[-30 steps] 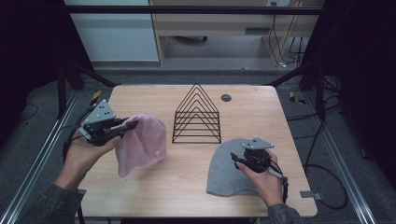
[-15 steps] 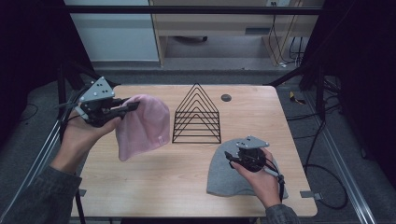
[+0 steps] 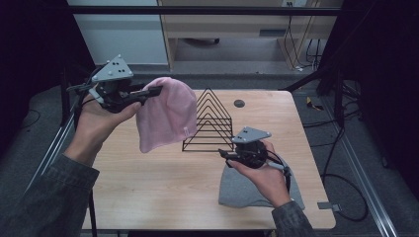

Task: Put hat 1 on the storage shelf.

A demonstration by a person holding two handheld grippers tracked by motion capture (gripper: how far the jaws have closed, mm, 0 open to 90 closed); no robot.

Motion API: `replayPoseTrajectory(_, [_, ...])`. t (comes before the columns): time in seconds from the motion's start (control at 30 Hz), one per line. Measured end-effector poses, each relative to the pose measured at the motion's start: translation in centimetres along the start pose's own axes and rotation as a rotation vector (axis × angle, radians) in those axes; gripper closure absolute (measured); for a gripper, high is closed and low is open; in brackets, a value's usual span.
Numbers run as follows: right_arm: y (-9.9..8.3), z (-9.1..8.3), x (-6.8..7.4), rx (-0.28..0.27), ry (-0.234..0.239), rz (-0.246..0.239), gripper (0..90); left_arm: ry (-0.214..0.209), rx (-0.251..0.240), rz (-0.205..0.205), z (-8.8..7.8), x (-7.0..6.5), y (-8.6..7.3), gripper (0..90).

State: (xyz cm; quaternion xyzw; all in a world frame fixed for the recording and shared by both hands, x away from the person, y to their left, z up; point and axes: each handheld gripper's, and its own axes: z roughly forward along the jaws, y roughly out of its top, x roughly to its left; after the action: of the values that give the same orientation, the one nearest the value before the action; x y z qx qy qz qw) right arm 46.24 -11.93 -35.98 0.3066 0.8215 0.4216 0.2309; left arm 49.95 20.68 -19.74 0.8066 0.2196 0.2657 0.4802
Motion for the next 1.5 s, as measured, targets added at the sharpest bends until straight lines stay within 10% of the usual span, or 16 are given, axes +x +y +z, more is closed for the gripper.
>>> replayPoseTrajectory(0.53, [6.2,2.7,-0.6,-0.074,0.204,-0.022,41.2,-0.059,-0.064,0.040,-0.3,-2.1,2.5,79.4])
replayPoseTrajectory(0.8, [6.2,3.3,-0.8,-0.065,0.254,-0.040,66.3,-0.069,-0.066,0.013,0.6,-1.5,2.2,79.4])
replayPoseTrajectory(0.97, [6.1,3.6,-1.6,-0.056,0.245,-0.034,79.2,-0.063,-0.049,0.002,2.0,-0.4,2.2,79.1])
replayPoseTrajectory(1.5, [9.5,4.7,-7.0,-0.074,0.131,0.002,80.1,-0.016,-0.110,-0.065,7.1,4.5,4.1,78.5])
